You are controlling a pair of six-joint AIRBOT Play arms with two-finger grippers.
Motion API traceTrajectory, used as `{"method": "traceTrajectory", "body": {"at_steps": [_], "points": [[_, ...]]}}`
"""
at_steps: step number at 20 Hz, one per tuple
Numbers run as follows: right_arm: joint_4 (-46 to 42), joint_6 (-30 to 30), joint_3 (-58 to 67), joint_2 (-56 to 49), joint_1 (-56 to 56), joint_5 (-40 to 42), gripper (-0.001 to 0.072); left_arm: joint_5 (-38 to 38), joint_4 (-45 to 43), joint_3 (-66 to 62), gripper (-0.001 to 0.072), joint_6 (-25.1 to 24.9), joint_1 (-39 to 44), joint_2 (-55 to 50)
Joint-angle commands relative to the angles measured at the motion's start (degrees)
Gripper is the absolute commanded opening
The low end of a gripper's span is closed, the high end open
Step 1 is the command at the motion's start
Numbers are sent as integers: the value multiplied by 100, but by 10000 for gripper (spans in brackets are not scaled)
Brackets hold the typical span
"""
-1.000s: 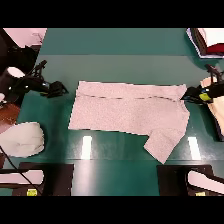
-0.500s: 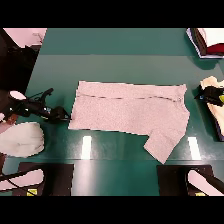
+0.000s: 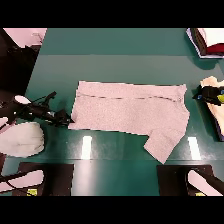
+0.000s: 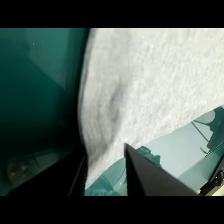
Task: Fold the shirts.
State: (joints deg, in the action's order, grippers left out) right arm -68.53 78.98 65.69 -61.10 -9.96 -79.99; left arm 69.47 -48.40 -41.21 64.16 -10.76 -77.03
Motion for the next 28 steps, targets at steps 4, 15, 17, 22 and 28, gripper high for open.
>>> {"method": "traceTrajectory", "body": {"at_steps": [4,15,17,22,28], "points": [[-59,4,-22,7,-114,-350,409,-111,9,2,14,323,501,9],[7,50,-3654,612,-1705,-706,514,-319,92,-546,22,334,503,485],[13,50,-3923,612,-1521,-549,500,-299,87,-546,22,334,503,485],[713,66,-3987,614,-931,264,438,-280,87,-546,22,332,503,485],[717,37,-3958,616,-483,236,15,-96,66,-544,21,334,503,503]]}}
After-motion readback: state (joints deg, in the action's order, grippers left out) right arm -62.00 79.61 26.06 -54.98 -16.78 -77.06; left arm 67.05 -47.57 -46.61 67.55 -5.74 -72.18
